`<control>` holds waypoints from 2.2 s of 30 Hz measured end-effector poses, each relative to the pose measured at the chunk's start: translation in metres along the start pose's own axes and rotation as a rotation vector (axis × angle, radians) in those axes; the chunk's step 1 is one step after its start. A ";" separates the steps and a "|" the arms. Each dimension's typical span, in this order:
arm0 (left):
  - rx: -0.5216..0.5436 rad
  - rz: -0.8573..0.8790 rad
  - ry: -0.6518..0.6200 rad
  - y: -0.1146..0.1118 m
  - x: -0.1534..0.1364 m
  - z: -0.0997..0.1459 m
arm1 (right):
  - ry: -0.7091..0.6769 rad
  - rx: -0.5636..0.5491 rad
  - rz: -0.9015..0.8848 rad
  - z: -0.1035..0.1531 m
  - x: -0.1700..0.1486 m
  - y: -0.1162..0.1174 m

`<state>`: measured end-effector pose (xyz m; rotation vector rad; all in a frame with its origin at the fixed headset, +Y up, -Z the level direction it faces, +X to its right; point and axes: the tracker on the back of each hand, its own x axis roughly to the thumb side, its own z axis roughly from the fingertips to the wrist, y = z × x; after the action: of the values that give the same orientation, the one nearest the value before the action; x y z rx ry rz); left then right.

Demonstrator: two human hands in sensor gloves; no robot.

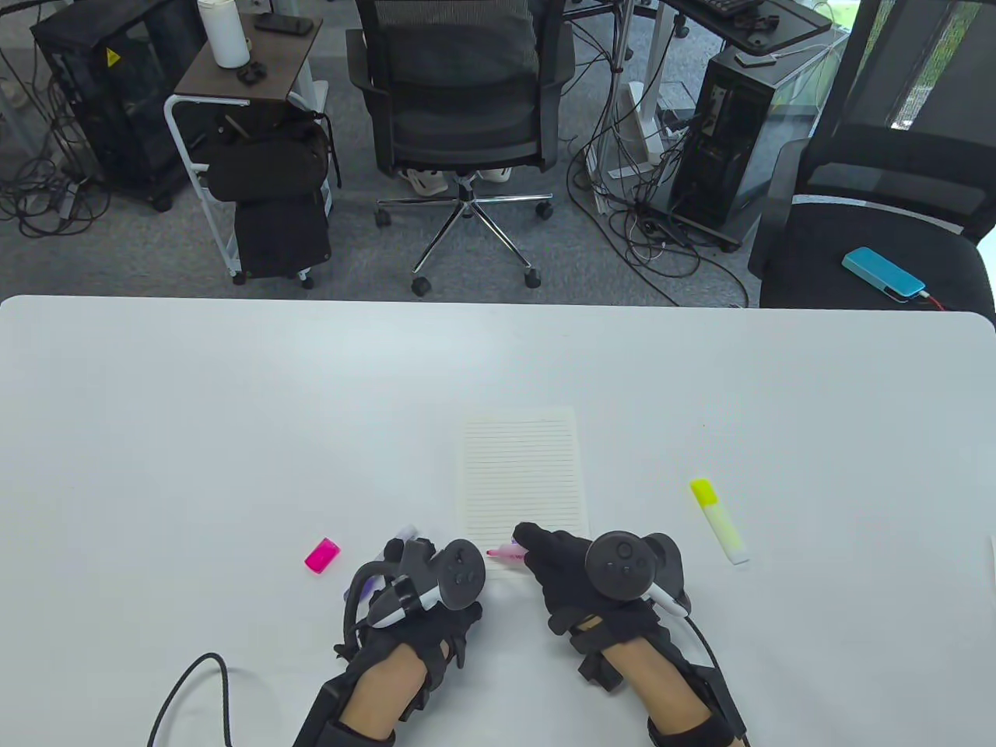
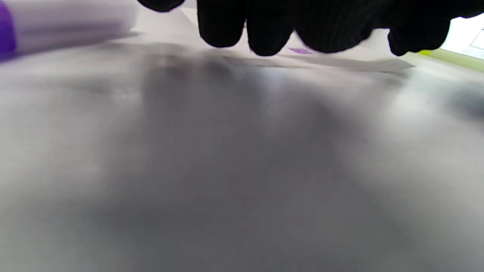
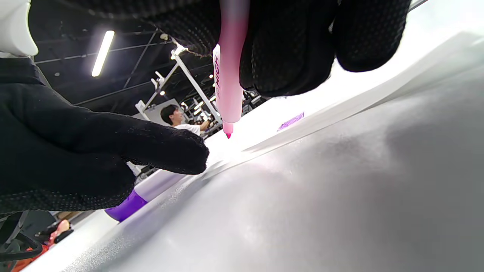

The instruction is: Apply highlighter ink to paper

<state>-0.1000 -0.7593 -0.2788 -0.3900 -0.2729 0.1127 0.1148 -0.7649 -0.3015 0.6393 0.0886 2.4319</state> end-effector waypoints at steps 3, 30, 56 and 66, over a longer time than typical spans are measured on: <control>-0.016 0.016 0.006 -0.002 -0.001 -0.001 | 0.003 0.004 0.018 -0.001 0.001 0.002; -0.067 0.035 0.021 -0.004 0.002 -0.003 | 0.033 0.051 0.083 -0.003 0.011 0.001; -0.081 0.055 0.023 -0.005 0.001 -0.004 | 0.130 0.000 0.168 -0.001 0.011 -0.005; -0.085 0.058 0.024 -0.005 0.001 -0.004 | 0.141 0.032 0.108 0.002 0.015 -0.009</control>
<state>-0.0981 -0.7652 -0.2799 -0.4832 -0.2431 0.1534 0.1103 -0.7497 -0.2956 0.4971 0.1550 2.5836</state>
